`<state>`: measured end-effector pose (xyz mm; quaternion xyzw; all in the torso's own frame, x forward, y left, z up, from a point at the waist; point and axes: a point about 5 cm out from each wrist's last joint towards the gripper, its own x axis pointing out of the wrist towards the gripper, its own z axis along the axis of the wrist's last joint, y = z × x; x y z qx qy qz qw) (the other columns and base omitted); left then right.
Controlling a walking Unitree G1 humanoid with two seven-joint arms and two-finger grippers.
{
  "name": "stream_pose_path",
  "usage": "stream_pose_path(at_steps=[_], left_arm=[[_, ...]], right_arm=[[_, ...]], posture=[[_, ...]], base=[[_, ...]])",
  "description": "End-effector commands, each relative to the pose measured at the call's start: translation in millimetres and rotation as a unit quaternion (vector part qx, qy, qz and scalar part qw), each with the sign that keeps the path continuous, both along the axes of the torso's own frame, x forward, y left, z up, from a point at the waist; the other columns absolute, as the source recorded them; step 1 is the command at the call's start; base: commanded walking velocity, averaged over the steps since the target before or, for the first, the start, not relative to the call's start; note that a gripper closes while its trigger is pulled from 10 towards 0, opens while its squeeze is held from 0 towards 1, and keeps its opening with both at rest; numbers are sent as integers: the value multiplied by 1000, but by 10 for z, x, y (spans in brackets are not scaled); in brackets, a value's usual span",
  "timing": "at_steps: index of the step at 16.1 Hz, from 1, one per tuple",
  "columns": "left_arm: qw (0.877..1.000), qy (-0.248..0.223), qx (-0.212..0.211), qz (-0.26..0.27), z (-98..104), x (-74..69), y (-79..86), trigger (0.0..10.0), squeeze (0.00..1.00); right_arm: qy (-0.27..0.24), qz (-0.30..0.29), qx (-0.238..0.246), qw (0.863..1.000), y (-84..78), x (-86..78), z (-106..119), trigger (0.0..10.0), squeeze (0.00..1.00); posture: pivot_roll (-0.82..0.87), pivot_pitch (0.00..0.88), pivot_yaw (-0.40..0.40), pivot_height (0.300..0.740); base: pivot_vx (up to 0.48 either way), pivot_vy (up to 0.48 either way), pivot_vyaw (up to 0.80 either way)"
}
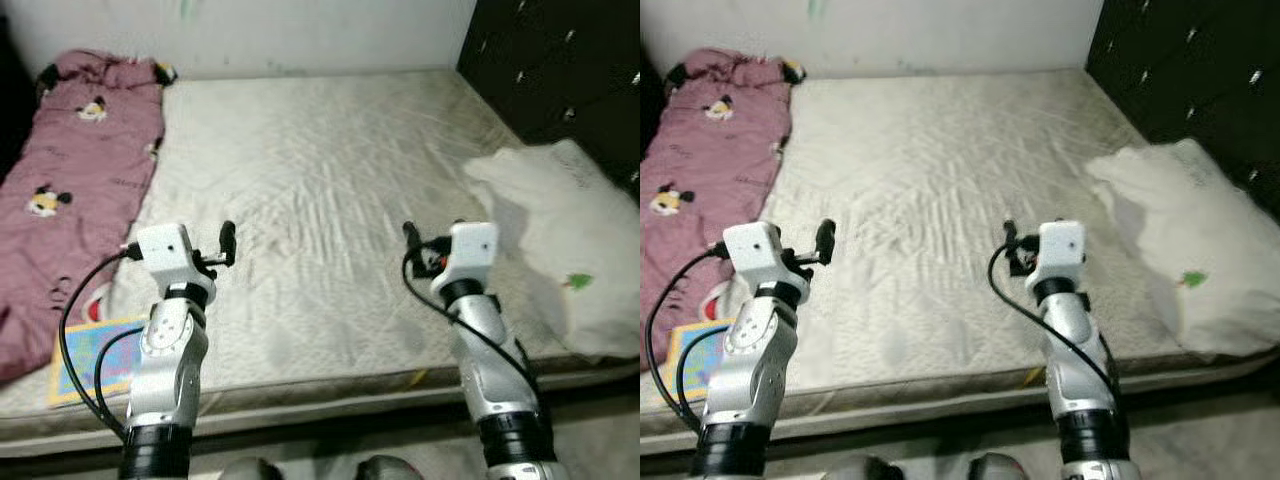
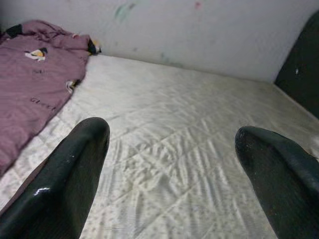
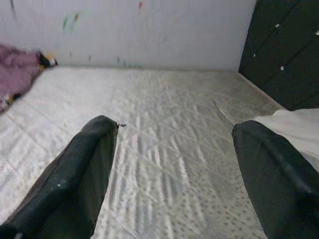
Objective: Clean up the room
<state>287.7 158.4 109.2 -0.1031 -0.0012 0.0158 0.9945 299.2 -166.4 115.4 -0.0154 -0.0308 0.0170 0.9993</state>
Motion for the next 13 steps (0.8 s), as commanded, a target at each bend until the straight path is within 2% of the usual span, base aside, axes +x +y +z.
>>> stream_pose_path(at_steps=[1,4,13], left_arm=[[1000,-2,7,-4,9,-33,-3,10000,0],[1000,7,12,-4,-29,-99,39,10000,0],[1000,4,13,-10,3,-46,10,10000,0]], right_arm=[[11,-14,9,1000,-63,-53,-35,10000,0],[27,-26,21,999,-102,-138,-101,10000,0],[39,-29,18,999,-114,-118,-107,10000,0]], posture=[[-36,26,16,740],[-30,27,17,740],[-33,36,18,740]], base=[[0,480,0],[0,480,0],[0,480,0]])
